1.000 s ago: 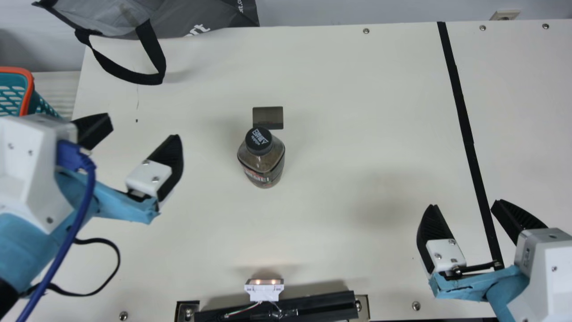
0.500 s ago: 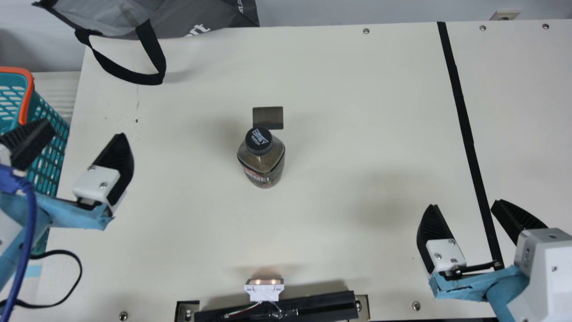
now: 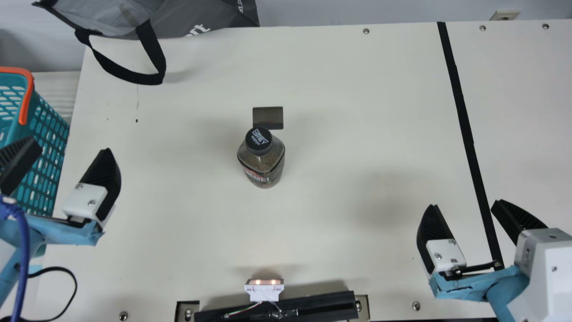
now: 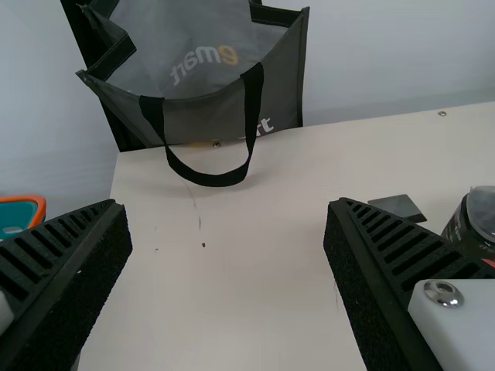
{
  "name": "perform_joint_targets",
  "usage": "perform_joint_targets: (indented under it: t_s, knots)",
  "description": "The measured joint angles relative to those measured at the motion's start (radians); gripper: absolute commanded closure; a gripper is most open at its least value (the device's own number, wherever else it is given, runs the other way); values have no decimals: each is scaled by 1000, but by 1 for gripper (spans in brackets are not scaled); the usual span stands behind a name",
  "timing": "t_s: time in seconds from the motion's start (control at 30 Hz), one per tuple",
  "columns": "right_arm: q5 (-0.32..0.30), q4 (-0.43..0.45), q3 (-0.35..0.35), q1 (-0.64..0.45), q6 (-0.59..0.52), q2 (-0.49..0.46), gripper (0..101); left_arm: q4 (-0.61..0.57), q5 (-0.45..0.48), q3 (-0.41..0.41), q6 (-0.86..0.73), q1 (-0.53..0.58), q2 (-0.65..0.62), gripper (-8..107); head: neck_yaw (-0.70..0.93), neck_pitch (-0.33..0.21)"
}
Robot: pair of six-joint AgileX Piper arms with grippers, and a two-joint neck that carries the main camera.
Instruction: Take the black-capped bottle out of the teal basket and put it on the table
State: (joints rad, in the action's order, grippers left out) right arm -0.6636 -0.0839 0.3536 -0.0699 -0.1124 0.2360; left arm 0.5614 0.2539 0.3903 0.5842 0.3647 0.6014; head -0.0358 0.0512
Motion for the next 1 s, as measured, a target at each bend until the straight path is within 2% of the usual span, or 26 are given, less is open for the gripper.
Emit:
perform_joint_targets:
  t_s: [0.47,1.0]
  knots:
    - [0,0,0,0,0,0,10,-124,-6,-88,-103,-47,-104,-8,0,5]
    - [0,0,0,0,0,0,10,-287,76,-144,-260,-122,-254,-8,0,0]
